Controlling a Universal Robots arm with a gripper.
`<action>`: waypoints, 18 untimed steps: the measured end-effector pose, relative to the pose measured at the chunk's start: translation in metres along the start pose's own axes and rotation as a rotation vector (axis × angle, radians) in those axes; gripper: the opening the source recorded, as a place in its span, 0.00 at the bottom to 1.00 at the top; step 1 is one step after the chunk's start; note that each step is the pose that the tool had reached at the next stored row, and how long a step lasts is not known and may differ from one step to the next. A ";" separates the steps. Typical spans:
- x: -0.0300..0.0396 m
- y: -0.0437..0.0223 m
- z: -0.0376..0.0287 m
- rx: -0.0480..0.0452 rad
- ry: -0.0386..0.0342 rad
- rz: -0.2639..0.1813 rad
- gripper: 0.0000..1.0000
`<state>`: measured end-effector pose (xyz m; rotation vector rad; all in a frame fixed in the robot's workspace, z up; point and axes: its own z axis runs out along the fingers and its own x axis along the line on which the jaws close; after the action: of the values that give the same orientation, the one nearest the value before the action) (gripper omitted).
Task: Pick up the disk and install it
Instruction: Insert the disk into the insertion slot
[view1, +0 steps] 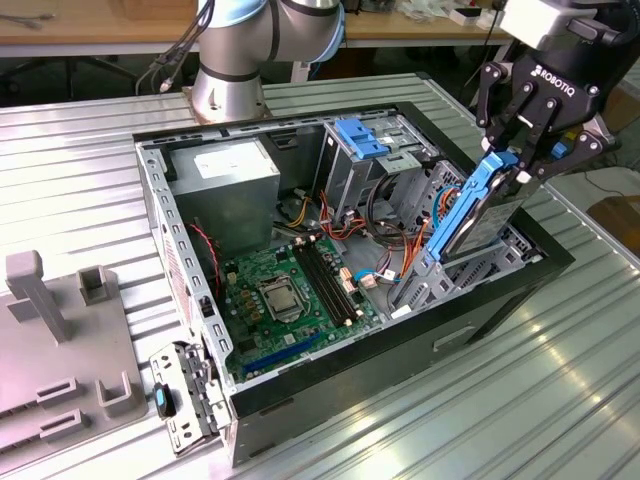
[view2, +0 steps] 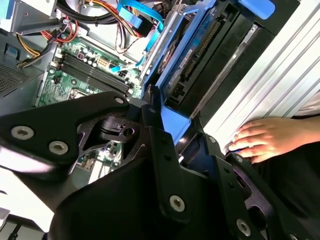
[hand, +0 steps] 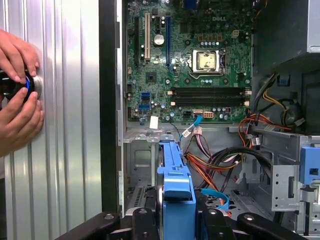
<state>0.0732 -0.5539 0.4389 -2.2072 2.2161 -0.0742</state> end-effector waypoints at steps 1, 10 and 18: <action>0.0000 -0.0002 0.0000 -0.0019 -0.0007 0.000 0.37; 0.0000 -0.0020 0.0000 -0.0269 -0.0046 0.000 0.37; 0.0001 -0.0022 -0.0035 -0.0269 -0.0046 0.000 0.37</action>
<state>0.0753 -0.5539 0.4425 -2.2188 2.2275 -0.0395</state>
